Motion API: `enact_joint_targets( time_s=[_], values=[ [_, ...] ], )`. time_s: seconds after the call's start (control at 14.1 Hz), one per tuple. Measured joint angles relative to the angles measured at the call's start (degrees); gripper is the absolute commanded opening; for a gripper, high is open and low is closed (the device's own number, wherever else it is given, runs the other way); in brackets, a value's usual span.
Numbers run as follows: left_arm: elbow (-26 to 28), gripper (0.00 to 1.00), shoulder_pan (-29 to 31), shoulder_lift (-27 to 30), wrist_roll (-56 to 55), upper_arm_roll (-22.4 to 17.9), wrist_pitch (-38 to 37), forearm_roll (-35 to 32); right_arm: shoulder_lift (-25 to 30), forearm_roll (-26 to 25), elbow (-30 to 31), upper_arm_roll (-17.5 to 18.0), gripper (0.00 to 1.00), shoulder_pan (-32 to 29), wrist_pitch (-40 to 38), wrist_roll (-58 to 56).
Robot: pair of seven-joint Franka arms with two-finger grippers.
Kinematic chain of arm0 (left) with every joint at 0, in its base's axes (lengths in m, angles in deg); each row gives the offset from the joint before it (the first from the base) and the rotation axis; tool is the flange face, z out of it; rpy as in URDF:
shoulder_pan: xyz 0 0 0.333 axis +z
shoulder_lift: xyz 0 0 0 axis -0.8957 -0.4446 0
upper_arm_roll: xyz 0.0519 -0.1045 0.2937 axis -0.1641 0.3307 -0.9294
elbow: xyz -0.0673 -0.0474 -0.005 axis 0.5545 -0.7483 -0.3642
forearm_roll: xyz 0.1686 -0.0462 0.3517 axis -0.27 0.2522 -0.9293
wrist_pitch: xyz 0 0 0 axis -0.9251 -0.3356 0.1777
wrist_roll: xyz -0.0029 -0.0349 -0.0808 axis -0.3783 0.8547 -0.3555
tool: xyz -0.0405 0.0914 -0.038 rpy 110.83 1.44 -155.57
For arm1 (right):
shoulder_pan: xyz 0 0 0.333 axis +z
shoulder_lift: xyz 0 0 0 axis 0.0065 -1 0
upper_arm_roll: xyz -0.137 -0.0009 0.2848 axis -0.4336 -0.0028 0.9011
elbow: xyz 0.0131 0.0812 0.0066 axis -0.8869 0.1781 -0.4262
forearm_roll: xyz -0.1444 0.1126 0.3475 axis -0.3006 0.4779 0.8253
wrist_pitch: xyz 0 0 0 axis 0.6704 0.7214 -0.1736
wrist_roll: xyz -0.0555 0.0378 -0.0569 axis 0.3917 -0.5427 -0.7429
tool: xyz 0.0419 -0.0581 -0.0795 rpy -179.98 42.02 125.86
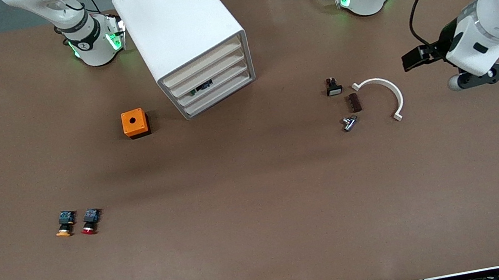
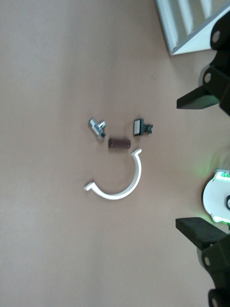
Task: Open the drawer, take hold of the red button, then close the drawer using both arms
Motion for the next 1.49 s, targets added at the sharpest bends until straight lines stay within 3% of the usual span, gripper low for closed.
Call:
enact_joint_targets(
  time_s=[0.64, 0.99, 1.49],
  values=[
    [1.0, 0.99, 5.0, 1.2, 6.1, -0.5, 10.6, -2.3, 0.0, -0.1, 0.0, 0.0, 1.0, 0.0, -0.4, 0.0],
    [0.0, 0.99, 0.4, 3.0, 9.0, -8.8, 10.7, -2.3, 0.0, -0.1, 0.0, 0.0, 1.0, 0.0, -0.4, 0.1],
    [3.0, 0.99, 0.0, 8.0, 9.0, -9.3, 10.7, -2.3, 0.0, -0.1, 0.0, 0.0, 1.0, 0.0, -0.4, 0.1]
  ],
)
